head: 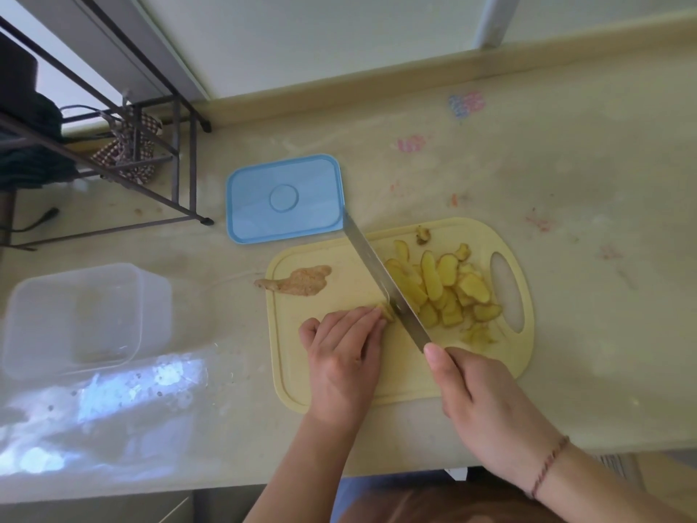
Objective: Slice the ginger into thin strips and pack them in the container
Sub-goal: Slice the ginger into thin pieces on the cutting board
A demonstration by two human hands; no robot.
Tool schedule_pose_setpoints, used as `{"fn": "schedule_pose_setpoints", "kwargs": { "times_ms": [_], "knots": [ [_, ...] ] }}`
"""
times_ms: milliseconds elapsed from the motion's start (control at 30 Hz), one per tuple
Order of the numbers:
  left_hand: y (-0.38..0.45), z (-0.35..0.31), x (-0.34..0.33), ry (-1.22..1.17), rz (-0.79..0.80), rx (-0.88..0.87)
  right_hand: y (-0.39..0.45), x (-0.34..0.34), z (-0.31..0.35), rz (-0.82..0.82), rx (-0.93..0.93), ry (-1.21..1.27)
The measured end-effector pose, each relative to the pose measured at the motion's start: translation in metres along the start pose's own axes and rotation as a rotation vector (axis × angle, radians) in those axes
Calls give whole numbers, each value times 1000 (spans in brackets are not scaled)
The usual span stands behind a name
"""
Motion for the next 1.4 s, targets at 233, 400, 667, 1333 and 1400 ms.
{"fn": "schedule_pose_setpoints", "kwargs": {
  "times_ms": [233,400,667,1333,1400],
  "knots": [
    [1,-2,1,-12,-5,-6,-17,10,6,-24,43,-26],
    [2,-2,-1,-11,1,-5,-18,9,6,-10,39,-18],
    [3,-3,-1,-13,12,-11,-19,8,7,-15,49,-29],
    [4,-4,-2,-12,21,-23,-19,12,8,-35,58,-70],
    [4,-4,-3,-14,20,-24,-19,11,8,-34,51,-75]
  ]
}}
Point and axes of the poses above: each hand's wrist, its own y-axis towards the middle knuckle, its own x-axis out of the back of the hand, z = x × y, the point moved 7 cm from there along y, towards the middle knuckle, and after that the axes turned 15 degrees about -x, right-handed, at the moved point
